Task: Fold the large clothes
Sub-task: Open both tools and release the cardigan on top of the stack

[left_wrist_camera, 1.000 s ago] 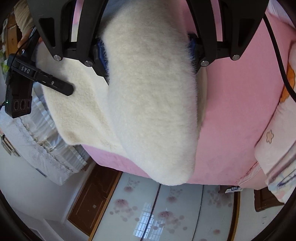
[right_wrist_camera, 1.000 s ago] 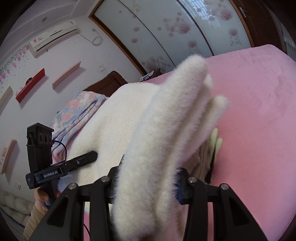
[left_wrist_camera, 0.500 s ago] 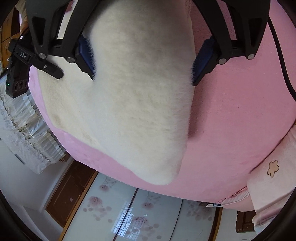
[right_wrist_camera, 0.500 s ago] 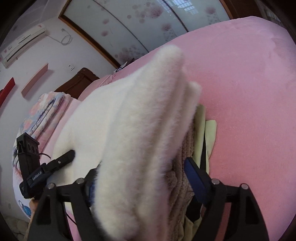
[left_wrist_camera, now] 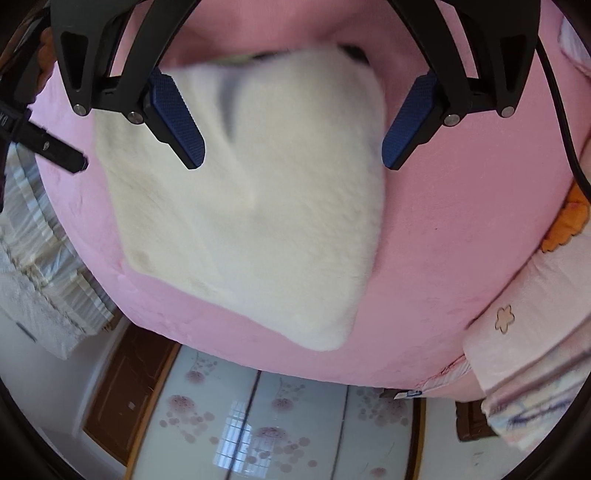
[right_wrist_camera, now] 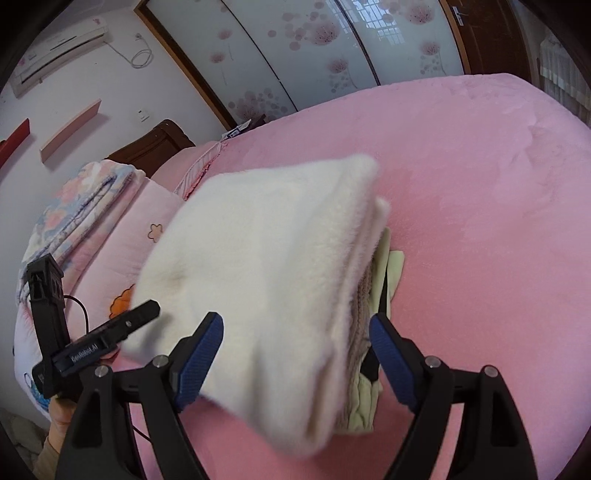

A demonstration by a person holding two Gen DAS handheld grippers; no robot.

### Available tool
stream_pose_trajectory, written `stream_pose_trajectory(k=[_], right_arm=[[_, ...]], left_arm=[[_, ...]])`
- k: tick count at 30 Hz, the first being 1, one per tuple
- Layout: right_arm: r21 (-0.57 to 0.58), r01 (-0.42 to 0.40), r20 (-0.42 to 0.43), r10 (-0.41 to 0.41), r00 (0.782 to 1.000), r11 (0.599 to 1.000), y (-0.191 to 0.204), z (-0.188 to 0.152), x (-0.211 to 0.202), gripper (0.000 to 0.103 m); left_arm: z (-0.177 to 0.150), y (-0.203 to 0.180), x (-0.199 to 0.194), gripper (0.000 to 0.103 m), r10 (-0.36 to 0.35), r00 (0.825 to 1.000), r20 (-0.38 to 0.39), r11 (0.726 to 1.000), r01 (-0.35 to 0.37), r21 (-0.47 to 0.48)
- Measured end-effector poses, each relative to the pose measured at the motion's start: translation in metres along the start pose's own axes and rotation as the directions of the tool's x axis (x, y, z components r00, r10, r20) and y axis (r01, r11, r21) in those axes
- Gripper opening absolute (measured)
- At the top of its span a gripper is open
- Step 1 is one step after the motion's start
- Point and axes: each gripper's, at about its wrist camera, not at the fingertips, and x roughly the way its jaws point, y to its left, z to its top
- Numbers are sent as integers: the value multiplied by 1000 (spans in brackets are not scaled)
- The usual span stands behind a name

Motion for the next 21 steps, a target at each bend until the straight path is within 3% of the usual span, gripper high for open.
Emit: stream_pose_trajectory(k=[8,14,21], right_arm=[[-57,53,-26,-55,998,997,35,-39,-115,81],[-76,79,-11,-80,997,994,53,-83,-222,81],[-143,133,9,-133,991,981,80,-138,-330,81]], left_arm=[[-35,-55,-125,96,20,999,26,999,-19,-32],[-95,-103,-225,96,27,998,49,1000,-28,13],[-167,-153,-323,96,-38,997,64,999,38,6]])
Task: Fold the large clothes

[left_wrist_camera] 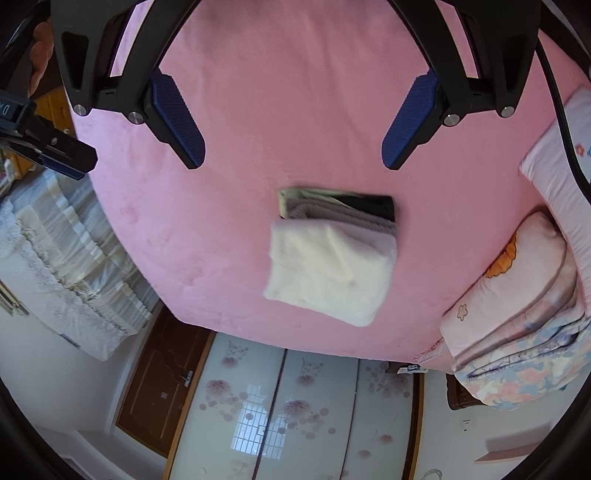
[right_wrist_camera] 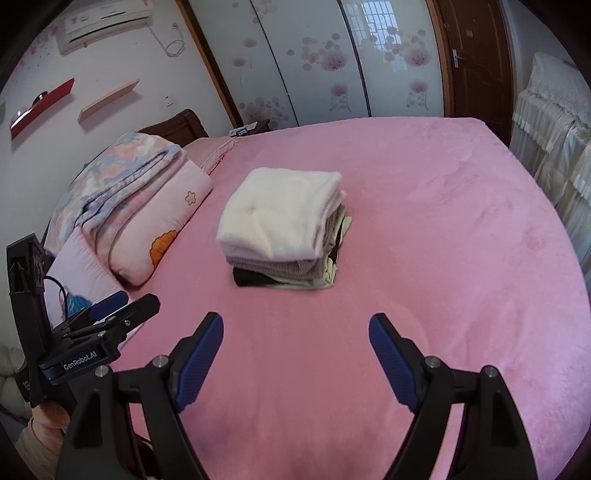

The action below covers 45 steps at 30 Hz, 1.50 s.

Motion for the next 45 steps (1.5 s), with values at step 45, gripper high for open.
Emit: stream_pose_trajectory(k=[45], right_arm=[[85,277,249,-290,924,957,-56,-243,-126,88]], left_arm=[[-237,-155,-105,96,167,979,119,978,-179,105]])
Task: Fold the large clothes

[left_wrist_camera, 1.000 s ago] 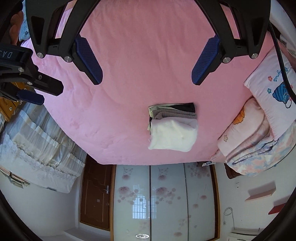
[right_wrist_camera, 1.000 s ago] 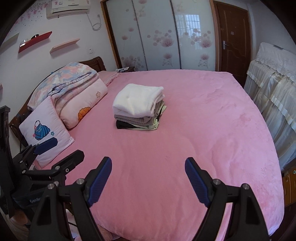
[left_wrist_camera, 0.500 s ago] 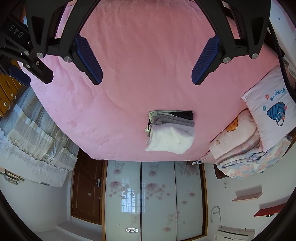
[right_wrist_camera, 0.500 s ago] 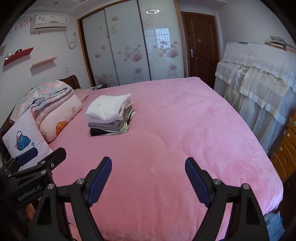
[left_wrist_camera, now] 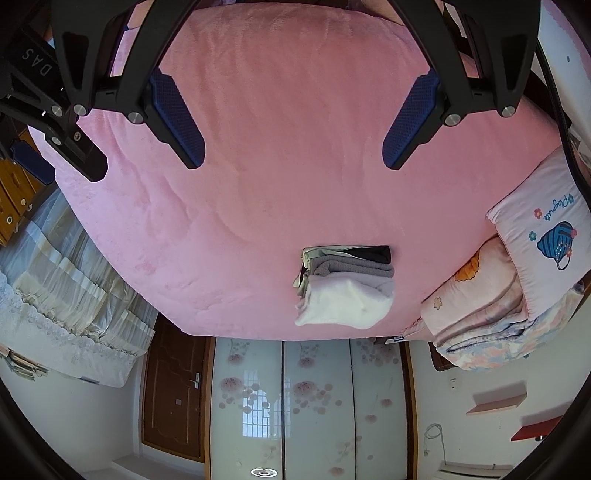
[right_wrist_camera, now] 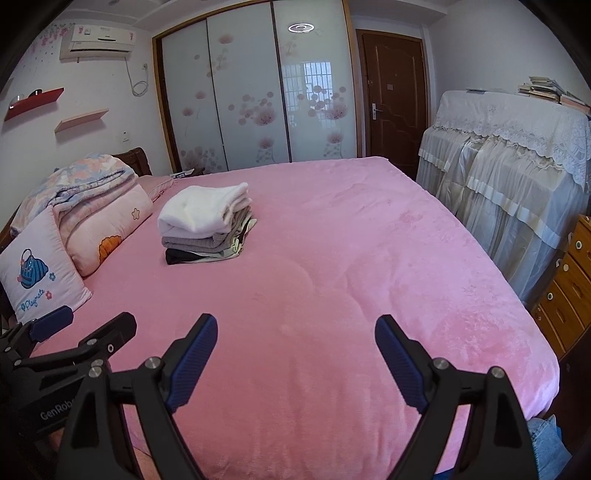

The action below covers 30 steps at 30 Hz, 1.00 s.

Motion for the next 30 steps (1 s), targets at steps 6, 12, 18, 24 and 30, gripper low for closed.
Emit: stream_pose_trajectory(k=[6,12,18,24,30], right_arm=[[-16,31,-6,-31,1000,999,2,-6,8,89],[-9,28,-9,-28,1000,1000,3,-9,11,89],[-5,39,-17,-39,999,999,5,-13,14,89],[-1,42,-19,-42,999,999,5,-16,14,89],[3,45,-27,-45,999,999,2,-17,16,89]], left_arm=[[-4,4,4,96,-17,1000,-20,1000,16,-15],[-8,4,6,96,-17,1000,-25,1000,17,-14],[-10,4,8,96,-16,999,-31,1000,15,-14],[-12,3,11,96,-21,999,-41,1000,20,-21],[-15,0,13,96,-13,999,-47,1000,12,-21]])
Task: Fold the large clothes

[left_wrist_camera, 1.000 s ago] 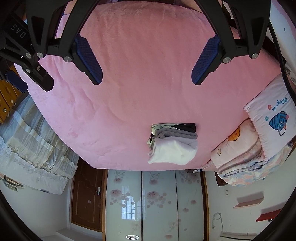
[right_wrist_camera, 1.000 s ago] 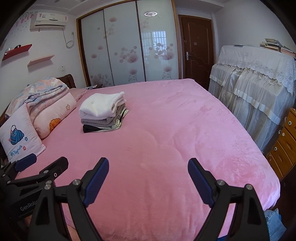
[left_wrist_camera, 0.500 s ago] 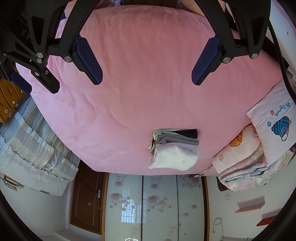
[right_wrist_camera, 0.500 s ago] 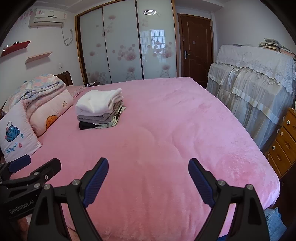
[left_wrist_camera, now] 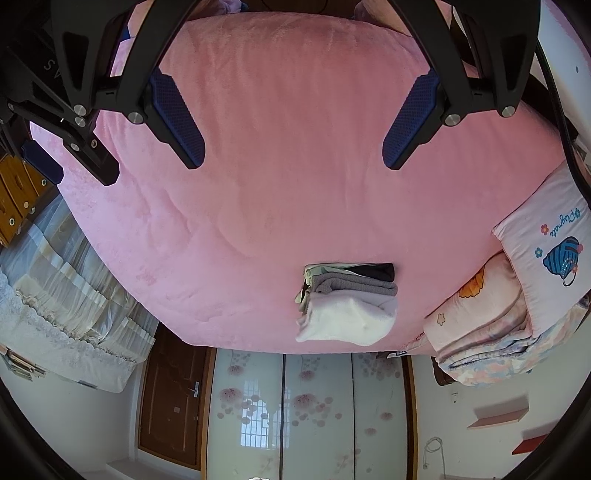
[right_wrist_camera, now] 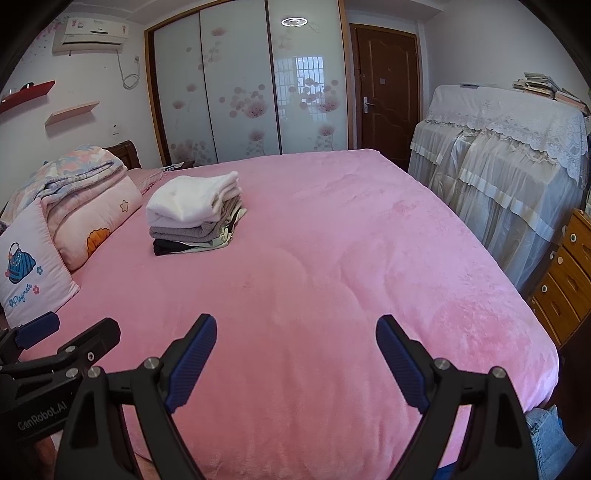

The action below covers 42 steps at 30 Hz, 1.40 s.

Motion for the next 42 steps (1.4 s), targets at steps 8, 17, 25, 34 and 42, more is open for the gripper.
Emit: stream_pose_trajectory(k=[8,17,25,34,42], right_arm=[[6,-6,-12,7,1000,1000,-1,-3,3,89],[6,-6,-14,6,1000,1000,-3,-5,7,89],[5,-4,-16,4,1000,1000,-3,-5,7,89],[3,-1,-18,1,1000,1000,-3,-6,8,89],[1,5,-27,-5,1000,1000,-10,-9,10,89]], left_arm=[[-1,0,6,96,8,1000,-15,1000,-8,-17],[0,4,10,96,-2,1000,-26,1000,2,-27],[0,4,14,96,5,1000,-30,1000,-6,-25],[0,4,18,96,12,999,-40,1000,-13,-23],[-1,4,22,96,18,998,-53,1000,-19,-19]])
